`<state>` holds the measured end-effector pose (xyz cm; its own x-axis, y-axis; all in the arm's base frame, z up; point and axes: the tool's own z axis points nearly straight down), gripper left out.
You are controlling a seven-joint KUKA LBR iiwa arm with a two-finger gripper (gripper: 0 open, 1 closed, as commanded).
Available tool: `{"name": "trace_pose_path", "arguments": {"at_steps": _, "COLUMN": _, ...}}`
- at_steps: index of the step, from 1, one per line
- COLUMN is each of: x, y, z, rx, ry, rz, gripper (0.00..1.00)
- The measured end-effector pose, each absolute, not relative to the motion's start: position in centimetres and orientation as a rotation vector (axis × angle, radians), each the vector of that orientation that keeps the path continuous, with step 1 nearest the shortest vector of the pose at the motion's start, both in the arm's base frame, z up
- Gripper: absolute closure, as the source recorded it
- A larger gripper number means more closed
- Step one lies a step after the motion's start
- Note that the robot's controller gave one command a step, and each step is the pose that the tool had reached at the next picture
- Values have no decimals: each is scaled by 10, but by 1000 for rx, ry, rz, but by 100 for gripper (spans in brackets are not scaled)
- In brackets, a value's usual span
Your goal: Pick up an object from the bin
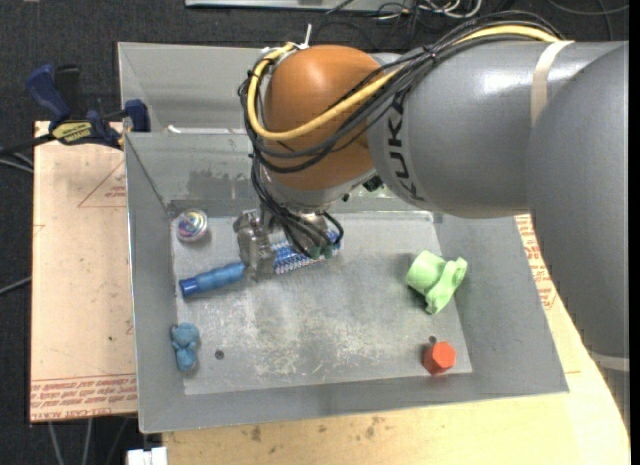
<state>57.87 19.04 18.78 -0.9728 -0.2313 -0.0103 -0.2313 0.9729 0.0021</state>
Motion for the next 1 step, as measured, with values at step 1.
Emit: {"name": "trace_pose_path", "arguments": {"at_steps": 1, "x": 547, "y": 221, "z": 165, "rx": -380, "ry": 3121, "rz": 4, "gripper": 100}}
